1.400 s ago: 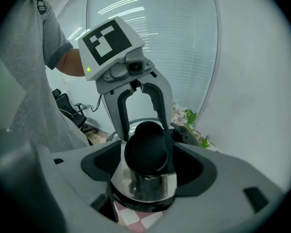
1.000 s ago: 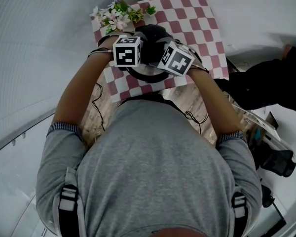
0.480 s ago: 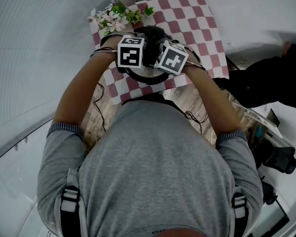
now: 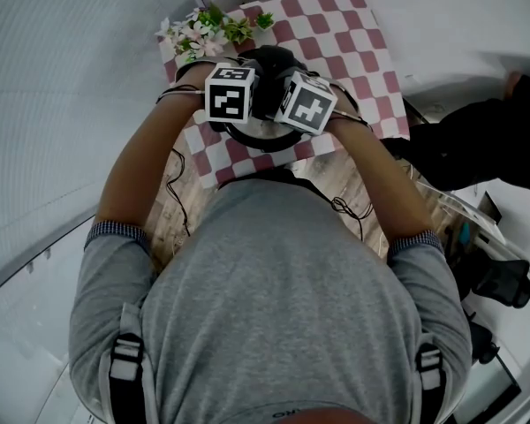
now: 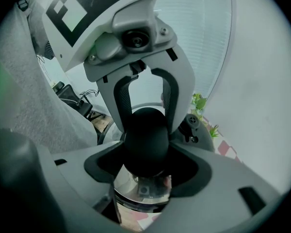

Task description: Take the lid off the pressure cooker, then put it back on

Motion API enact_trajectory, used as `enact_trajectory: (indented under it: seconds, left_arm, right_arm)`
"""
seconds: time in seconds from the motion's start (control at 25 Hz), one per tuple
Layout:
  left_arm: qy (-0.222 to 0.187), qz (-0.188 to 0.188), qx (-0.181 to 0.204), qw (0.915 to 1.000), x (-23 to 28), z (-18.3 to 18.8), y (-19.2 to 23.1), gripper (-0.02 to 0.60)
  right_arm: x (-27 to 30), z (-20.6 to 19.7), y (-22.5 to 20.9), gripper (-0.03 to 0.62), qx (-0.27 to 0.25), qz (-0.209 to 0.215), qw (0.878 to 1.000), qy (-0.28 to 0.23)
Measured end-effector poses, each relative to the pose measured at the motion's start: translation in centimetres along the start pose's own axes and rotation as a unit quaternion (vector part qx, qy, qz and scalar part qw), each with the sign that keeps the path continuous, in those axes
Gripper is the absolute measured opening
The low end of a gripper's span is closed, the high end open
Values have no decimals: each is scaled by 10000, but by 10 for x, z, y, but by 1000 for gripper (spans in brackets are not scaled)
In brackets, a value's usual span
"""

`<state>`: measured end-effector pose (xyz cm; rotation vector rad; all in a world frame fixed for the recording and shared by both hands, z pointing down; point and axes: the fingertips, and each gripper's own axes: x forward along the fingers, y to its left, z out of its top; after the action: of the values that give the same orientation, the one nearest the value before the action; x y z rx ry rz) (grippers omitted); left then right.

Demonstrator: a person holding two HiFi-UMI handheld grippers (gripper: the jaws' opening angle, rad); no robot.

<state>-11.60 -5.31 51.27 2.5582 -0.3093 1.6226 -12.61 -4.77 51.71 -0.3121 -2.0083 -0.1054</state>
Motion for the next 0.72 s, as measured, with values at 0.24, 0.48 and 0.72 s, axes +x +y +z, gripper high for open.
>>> enact_trajectory:
  seconds: [0.24, 0.48, 0.72]
  left_arm:
    - [-39, 67, 12, 10000, -13, 5, 1, 299]
    - [-124, 195, 92, 9997, -21, 12, 0, 299]
    - [-159, 289, 194, 9993, -28, 20, -1, 299]
  right_arm:
    - [-12, 5, 2, 291, -24, -37, 10000, -50]
    - [-22, 8, 3, 291, -49, -191, 9998, -41]
    - [-31, 7, 7, 291, -37, -283, 9996, -49]
